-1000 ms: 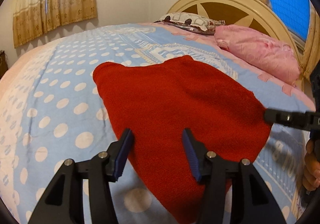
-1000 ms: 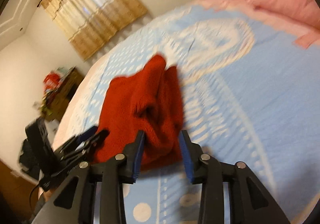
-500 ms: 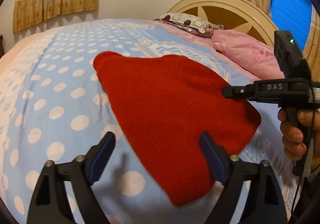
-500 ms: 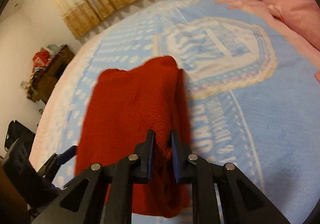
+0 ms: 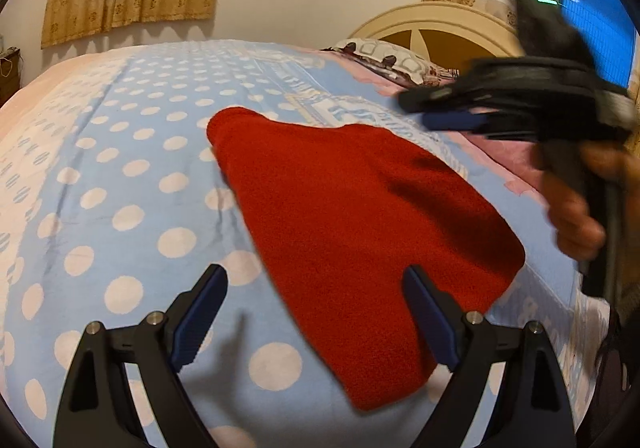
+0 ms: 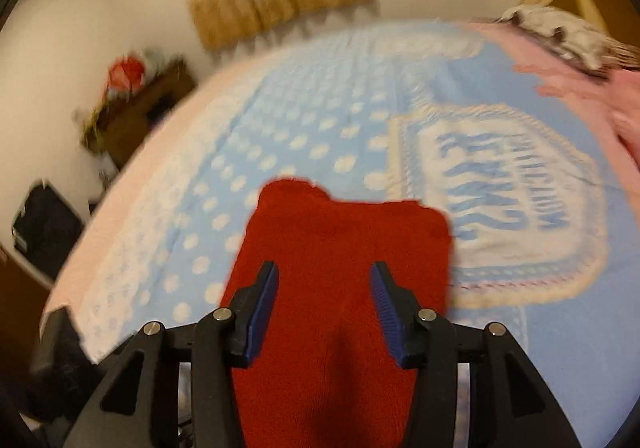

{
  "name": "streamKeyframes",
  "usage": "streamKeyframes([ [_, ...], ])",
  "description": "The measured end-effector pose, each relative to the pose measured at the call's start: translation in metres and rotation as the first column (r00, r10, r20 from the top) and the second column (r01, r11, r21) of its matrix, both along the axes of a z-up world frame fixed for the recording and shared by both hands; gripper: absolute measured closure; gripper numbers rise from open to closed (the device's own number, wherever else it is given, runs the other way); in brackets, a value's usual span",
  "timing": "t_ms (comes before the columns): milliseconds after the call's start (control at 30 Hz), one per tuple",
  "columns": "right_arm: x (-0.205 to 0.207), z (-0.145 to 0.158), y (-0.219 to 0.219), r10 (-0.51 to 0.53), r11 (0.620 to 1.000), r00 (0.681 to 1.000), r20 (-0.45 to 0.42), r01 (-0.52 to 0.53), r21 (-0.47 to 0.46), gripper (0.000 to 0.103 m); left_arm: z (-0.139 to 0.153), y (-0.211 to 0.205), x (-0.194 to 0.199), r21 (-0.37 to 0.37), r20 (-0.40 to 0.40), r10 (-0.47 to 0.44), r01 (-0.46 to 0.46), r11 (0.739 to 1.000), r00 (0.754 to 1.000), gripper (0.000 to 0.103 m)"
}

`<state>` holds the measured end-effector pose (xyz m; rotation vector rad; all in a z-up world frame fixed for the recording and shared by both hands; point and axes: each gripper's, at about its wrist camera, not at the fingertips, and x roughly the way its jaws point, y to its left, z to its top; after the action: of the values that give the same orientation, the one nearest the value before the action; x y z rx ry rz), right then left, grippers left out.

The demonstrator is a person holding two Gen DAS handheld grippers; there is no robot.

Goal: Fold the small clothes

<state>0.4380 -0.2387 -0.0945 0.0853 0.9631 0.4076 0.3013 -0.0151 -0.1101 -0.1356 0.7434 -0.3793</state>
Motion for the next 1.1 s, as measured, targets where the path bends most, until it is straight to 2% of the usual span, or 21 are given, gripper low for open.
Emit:
streamKeyframes([
  [67, 0.019, -0.023, -0.003, -0.031, 0.999, 0.996, -0.079, 0.028, -0.039, 0.054, -0.002, -0.002, -0.001, 0.011, -0.007, -0.003, 0.003, 1.000, 1.000, 0.004],
  [167, 0.042, -0.054, -0.021, -0.100, 0.993, 0.984, -0.147, 0.089, -0.079, 0.054, -0.010, -0.008, 0.001, 0.028, -0.025, -0.030, 0.031, 0.999, 0.999, 0.004],
  [267, 0.044, -0.060, -0.041, -0.126, 0.992, 0.981, -0.149, 0.129, 0.013, 0.054, -0.015, -0.010, 0.005, 0.040, -0.051, -0.043, 0.045, 0.998, 0.998, 0.003],
  [333, 0.038, -0.056, -0.043, -0.121, 0.992, 0.984, -0.130, 0.124, 0.018, 0.054, -0.015, -0.009, 0.006, 0.040, -0.056, -0.037, 0.039, 0.998, 0.998, 0.001],
  [433, 0.012, -0.032, -0.041, -0.158, 0.987, 0.987, -0.031, 0.159, 0.018, 0.054, -0.017, -0.009, 0.007, 0.043, -0.064, -0.027, 0.030, 0.999, 0.998, 0.000],
  [533, -0.026, -0.012, -0.033, -0.093, 0.994, 0.995, 0.039, 0.091, 0.059, 0.054, -0.018, -0.009, 0.008, 0.043, -0.073, -0.027, 0.030, 0.999, 0.997, 0.000],
  [600, -0.053, -0.010, -0.020, -0.022, 1.000, 0.997, 0.075, 0.021, 0.018, 0.054, -0.019, -0.010, 0.007, 0.046, -0.077, -0.028, 0.032, 0.998, 0.997, 0.000],
  [700, -0.074, -0.021, -0.008, 0.045, 0.998, 0.996, 0.075, -0.041, -0.057, 0.054, -0.020, -0.011, 0.007, 0.049, -0.083, -0.027, 0.032, 0.998, 0.996, 0.000],
  [767, -0.078, -0.031, -0.012, 0.044, 0.995, 0.996, 0.075, -0.037, -0.090, 0.054, -0.020, -0.011, 0.008, 0.046, -0.088, -0.028, 0.032, 0.998, 0.996, 0.000],
  [933, -0.077, -0.039, -0.022, 0.034, 0.997, 0.998, 0.059, -0.030, -0.073, 0.054, -0.021, -0.012, 0.009, 0.040, -0.101, -0.035, 0.039, 0.998, 0.994, 0.000],
  [1100, -0.072, -0.044, -0.027, 0.021, 0.997, 0.998, 0.061, -0.017, -0.069, 0.054, -0.007, -0.012, 0.006, 0.059, -0.064, -0.024, 0.028, 0.998, 0.998, 0.000],
])
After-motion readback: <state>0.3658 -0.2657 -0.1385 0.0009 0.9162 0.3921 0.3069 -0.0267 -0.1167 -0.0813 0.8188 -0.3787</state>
